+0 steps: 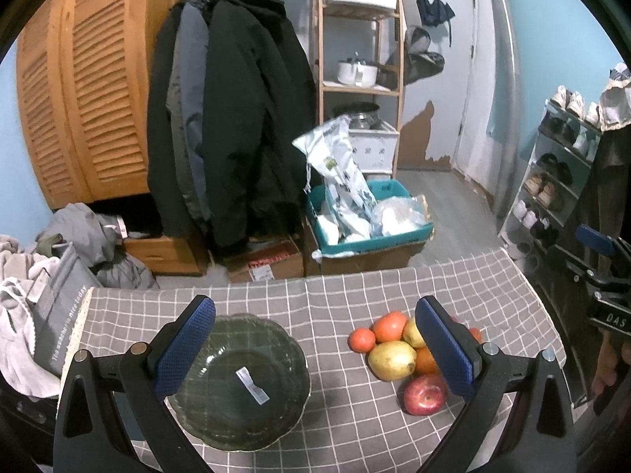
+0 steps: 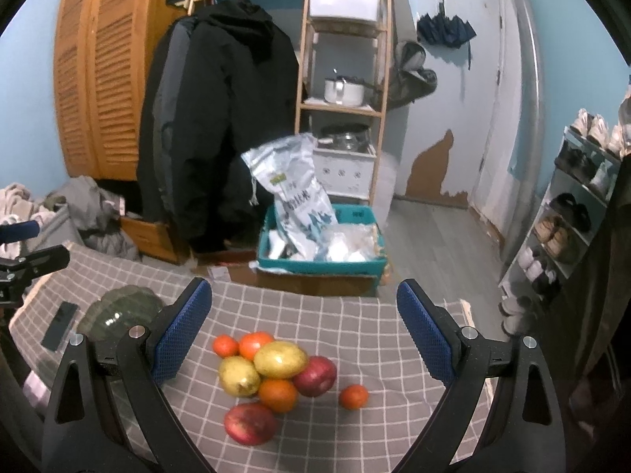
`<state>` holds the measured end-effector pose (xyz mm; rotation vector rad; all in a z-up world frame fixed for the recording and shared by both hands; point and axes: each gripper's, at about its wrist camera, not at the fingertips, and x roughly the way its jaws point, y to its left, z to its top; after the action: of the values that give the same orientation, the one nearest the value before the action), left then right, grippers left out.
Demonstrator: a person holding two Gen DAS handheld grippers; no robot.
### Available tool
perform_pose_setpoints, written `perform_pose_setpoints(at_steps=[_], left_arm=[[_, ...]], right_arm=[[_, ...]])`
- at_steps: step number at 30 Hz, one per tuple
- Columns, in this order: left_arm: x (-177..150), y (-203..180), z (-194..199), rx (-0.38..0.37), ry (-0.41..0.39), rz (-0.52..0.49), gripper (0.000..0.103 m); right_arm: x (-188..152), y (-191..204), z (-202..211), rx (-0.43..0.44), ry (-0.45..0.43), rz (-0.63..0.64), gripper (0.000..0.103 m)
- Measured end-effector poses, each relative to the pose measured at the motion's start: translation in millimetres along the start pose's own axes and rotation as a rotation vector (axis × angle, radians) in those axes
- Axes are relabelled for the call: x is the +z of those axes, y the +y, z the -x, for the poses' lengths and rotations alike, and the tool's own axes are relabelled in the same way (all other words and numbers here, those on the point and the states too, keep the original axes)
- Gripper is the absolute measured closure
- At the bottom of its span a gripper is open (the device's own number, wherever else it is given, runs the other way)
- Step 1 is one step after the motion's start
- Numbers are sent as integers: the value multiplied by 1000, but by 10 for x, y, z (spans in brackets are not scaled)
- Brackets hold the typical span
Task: Organize fruits
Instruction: 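Move the left tool to the large yellow pear while the right tool approaches the small tangerine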
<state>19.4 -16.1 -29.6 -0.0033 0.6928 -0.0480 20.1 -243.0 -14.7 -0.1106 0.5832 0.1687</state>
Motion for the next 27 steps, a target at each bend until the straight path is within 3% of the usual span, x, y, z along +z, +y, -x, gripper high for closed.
perform_pose_setpoints(at_steps=[12,20,27], left_arm=[[-126,-184,-494,-45,133,-15,1],[-288,-397,-892,-69,249,-36,1],[-348,-515,-1064,-64,295,-61,1]], right_arm=[[-308,-197,-394,-57,163,14,10],[-549,-403,-632,-43,280,-42,10],[-702,-532,-834,-35,354,-72,10]])
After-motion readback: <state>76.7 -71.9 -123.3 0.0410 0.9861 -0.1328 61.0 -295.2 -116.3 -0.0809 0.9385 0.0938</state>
